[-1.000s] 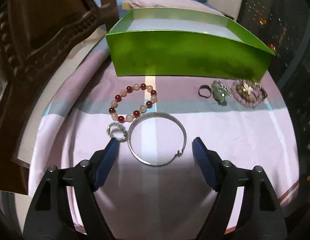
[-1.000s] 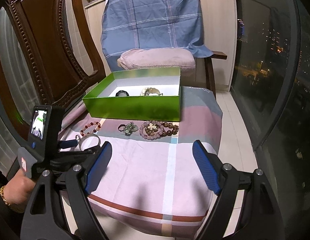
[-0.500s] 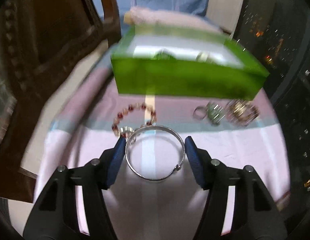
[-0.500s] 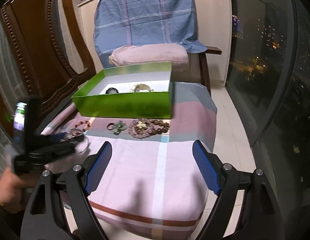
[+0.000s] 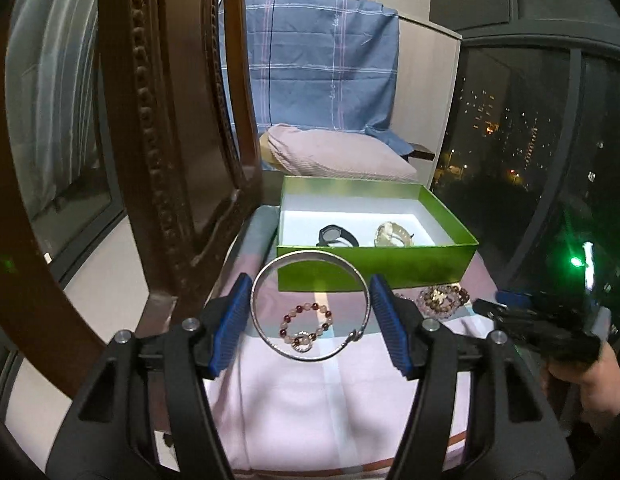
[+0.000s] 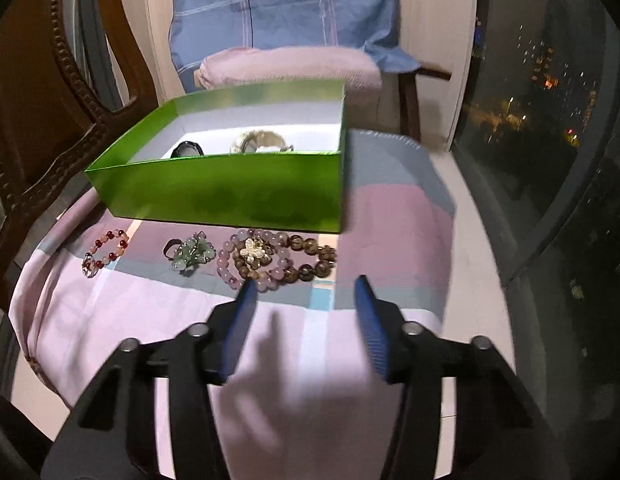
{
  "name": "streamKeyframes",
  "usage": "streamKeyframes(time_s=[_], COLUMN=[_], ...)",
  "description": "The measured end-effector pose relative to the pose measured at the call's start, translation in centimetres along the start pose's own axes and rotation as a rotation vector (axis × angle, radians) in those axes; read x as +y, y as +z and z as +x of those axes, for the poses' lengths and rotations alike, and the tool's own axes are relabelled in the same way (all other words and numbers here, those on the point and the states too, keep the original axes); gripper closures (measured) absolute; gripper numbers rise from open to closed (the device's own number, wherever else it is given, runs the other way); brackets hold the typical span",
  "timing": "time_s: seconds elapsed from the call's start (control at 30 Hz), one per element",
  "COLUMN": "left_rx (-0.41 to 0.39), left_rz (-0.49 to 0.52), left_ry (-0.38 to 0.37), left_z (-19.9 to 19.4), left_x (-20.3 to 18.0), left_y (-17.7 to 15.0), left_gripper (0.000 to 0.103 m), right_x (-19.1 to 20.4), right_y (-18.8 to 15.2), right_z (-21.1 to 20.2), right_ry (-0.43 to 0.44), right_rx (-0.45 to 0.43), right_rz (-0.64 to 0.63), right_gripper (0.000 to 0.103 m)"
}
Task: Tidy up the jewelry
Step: 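Grasp the pink-bead bracelet with the right tool while the left tool holds the bangle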
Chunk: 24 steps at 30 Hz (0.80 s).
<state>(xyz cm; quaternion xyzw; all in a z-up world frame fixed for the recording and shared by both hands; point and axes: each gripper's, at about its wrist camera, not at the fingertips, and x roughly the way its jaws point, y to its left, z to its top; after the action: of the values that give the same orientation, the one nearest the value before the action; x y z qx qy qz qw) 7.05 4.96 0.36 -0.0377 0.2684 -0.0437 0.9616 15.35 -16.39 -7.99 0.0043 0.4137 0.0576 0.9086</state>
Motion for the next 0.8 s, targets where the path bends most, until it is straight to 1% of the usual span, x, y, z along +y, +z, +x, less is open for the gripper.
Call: streamKeyframes(time_s=[0.07,0.2,0.23,0.3,0.33,0.37,0.43,0.47,0.57,0.7,0.8], left_rx=[-0.001,0.004,0.008,0.011,0.010,0.010,0.010,0.015,0.014,0.005,0.003], left_rz=[0.003,0.008,0.008,0.006,0.007,0.008,0.009,0.008,-0.005,-0.007,-0.010], left_ry=[0.001,-0.003,-0.004,-0.008,-0.008,-0.011,-0.010,-0.009,-0.013,-0.023,-0.031], left_z=[-0.4,-0.7,-0.6,-0.5,-0.5,-0.6,-0.6,-0.5,-0.7,-1.1,-1.2], left_x=[0.1,0.3,0.3,0.2,0.1,0.1,0.0,0.0,0.1,-0.3,-0.6], left_y=[0.0,-0.1,-0.2,-0.2,-0.2,-0.1,-0.2,-0.1,0.1,0.4,0.5], left_gripper=[0.042,0.042,0.042,0.042,0.042,0.042,0.042,0.042,0.042,0.042,0.042], right_x=[0.2,0.2,0.1,0.4,0.6,0.7,1.0,1.1,1.0,0.8,0.4], right_y=[0.5,1.7,1.8,2.1,2.1,2.0,1.9,1.9,2.3,3.3,3.2], right_z=[1.1,3.1,3.6,4.0,4.4,4.9,4.8,4.5,2.6,-3.0,-6.6], right_ry=[-0.004,0.015,0.020,0.021,0.038,0.062,0.060,0.056,0.081,0.158,0.195], right_rx=[0.009,0.028,0.039,0.029,0.049,0.077,0.076,0.071,0.023,-0.118,-0.187], right_rz=[-0.006,0.014,0.016,-0.004,-0.010,-0.008,-0.025,-0.034,-0.012,0.016,0.029], right_gripper=[0.063,0.067,0.071,0.080,0.087,0.091,0.095,0.095,0.095,0.095,0.095])
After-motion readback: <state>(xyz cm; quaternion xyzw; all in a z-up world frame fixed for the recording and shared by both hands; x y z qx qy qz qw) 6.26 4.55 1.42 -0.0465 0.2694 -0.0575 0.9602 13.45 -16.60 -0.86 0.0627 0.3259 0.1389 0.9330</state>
